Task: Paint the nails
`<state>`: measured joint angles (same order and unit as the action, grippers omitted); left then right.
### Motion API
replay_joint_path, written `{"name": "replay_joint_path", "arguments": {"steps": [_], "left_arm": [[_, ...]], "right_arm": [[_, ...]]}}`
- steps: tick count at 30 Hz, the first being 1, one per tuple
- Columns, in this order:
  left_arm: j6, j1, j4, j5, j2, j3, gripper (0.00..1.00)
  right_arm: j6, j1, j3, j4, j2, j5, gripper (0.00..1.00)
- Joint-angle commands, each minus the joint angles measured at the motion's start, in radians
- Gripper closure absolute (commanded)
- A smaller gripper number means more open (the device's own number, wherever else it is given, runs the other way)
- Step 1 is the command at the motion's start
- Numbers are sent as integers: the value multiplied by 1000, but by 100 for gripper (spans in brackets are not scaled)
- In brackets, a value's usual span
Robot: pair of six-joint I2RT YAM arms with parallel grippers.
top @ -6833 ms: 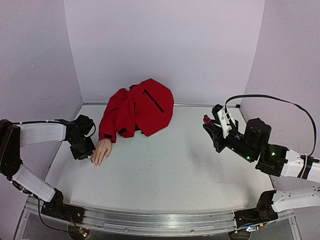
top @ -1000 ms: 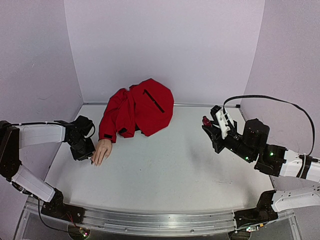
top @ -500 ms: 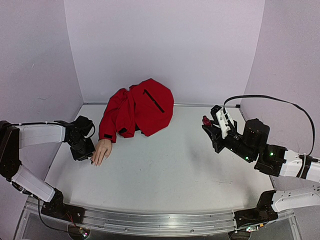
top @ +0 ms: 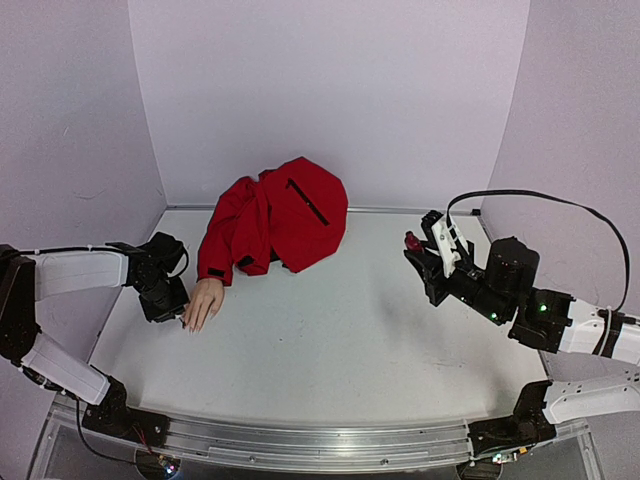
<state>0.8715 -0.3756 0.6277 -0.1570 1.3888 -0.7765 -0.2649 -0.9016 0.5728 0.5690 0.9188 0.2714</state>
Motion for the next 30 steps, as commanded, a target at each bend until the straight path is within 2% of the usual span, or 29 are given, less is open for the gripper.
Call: {"name": "replay_joint_path", "arguments": {"steps": [1, 30], "left_arm": [[9, 5, -3, 4, -19, 0, 100], [17, 6, 17, 3, 0, 4, 100]], "right_arm": [[6, 6, 4, 78, -6, -6, 100], [9, 7, 2, 80, -6, -8, 100]]}}
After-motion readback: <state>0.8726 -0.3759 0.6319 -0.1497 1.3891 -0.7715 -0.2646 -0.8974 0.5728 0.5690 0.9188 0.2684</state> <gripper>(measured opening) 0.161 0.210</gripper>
